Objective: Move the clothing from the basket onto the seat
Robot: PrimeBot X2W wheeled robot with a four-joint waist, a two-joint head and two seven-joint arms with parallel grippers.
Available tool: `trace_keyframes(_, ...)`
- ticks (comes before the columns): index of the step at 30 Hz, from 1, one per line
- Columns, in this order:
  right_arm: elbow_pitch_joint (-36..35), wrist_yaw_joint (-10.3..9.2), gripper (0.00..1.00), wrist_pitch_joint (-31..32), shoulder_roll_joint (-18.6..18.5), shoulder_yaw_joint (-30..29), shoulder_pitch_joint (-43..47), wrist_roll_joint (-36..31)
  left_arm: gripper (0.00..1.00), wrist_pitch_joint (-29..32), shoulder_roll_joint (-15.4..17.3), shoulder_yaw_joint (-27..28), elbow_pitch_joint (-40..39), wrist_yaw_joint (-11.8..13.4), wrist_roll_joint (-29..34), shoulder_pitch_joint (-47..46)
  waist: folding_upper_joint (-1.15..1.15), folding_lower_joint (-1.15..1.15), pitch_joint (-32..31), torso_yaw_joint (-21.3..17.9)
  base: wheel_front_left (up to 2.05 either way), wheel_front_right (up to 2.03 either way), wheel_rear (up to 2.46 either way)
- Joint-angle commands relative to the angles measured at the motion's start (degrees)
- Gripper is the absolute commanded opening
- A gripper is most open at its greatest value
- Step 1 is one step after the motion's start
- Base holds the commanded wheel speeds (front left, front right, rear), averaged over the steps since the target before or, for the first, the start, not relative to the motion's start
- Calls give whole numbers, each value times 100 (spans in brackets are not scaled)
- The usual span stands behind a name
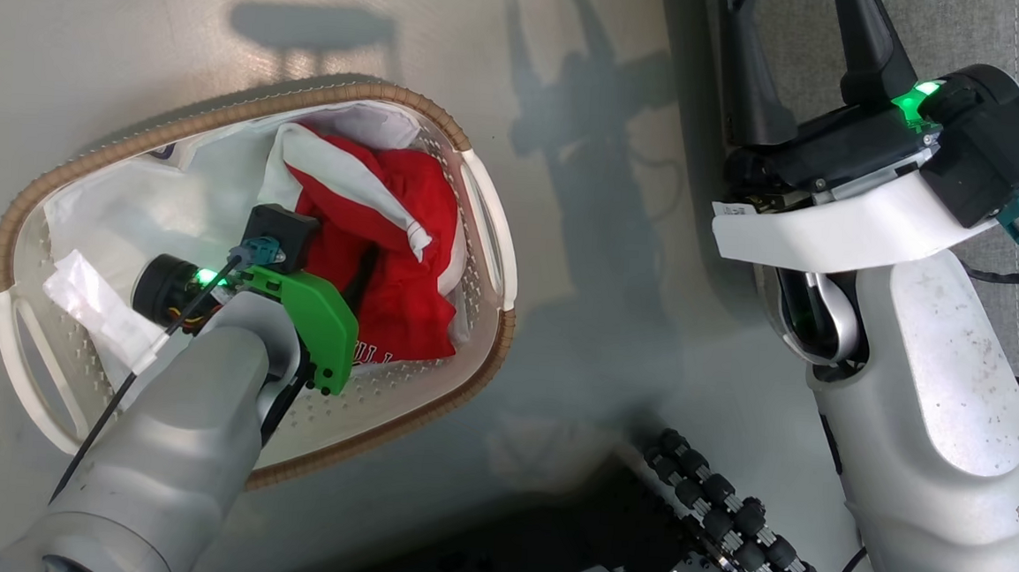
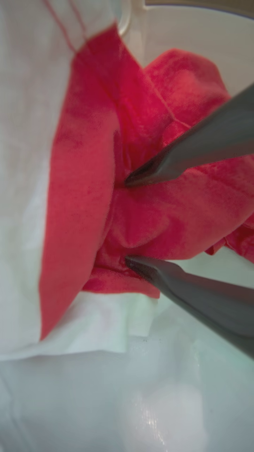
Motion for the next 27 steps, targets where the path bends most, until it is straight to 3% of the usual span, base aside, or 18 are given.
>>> trace_keyframes(1,-20,-8,100,-27,-12,-8,-75,38,100,21,-4,-60,23,-15,-77,-122,0,-1,29,-10,0,0,0)
trace_keyframes(10,-41,-8,100,-27,-13,7,-11,28,100,225,-16,-648,-17,-15,-321,-272,0,-1,87,20,0,0,0)
trace_keyframes(27,-85,-8,100,-27,-13,-57,130,-40,100,398,-283,-1475,742,6,211,-693,0,-1,169,103,0,0,0)
